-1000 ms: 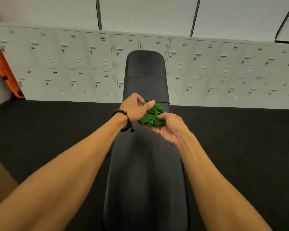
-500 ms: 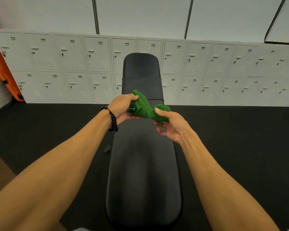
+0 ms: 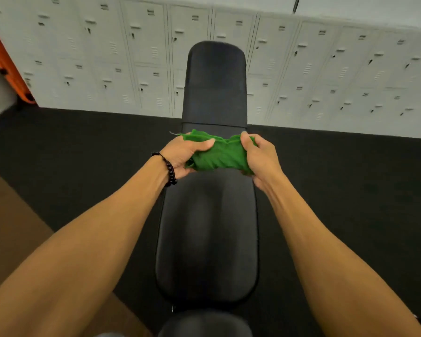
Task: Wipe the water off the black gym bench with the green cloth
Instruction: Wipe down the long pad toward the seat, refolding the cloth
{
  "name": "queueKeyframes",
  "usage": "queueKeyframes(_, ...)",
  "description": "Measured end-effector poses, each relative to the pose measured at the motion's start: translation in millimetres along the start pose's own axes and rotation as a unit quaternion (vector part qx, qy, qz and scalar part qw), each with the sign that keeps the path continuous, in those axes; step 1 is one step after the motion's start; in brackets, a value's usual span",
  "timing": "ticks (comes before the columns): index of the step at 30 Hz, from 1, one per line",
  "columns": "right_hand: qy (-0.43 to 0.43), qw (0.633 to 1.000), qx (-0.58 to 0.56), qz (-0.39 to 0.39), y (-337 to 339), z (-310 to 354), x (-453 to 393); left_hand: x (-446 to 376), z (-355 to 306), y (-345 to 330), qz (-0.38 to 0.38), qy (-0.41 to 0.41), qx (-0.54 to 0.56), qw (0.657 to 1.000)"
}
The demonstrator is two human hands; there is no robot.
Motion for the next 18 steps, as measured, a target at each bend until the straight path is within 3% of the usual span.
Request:
queueKeyframes(4, -0.073, 0.994, 0.066, -0.041, 5, -25, 9, 5, 24, 5, -0.031, 0.042, 0.007, 0.999)
queueKeyframes(8, -0.180, 0.981, 0.061, 0.031, 4, -62, 29, 17, 60, 11, -0.046, 0.115, 0.042, 0.991)
queueKeyframes(11, -0.171, 0.979, 0.079, 0.076, 8, -84, 44, 25, 85, 22, -0.069, 0.141, 0.034, 0.987)
queueKeyframes(15, -0.149, 0.977, 0.150, 0.040, 22, -115, 66, 48, 134, 32, -0.089, 0.195, 0.048, 0.976)
queueKeyframes(18, -0.212, 0.963, 0.160, 0.037, 32, -166, 96, 72, 186, 40, -0.113, 0.235, 0.070, 0.963)
Point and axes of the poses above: each hand's wrist, its own x-axis away from the middle knuckle, its own y-axis out of the back of the hand, z = x × y, the point moved 7 cm from there along -x, towards the middle knuckle, and after that the axes turned 3 degrees about -z, right-handed, at the moved point
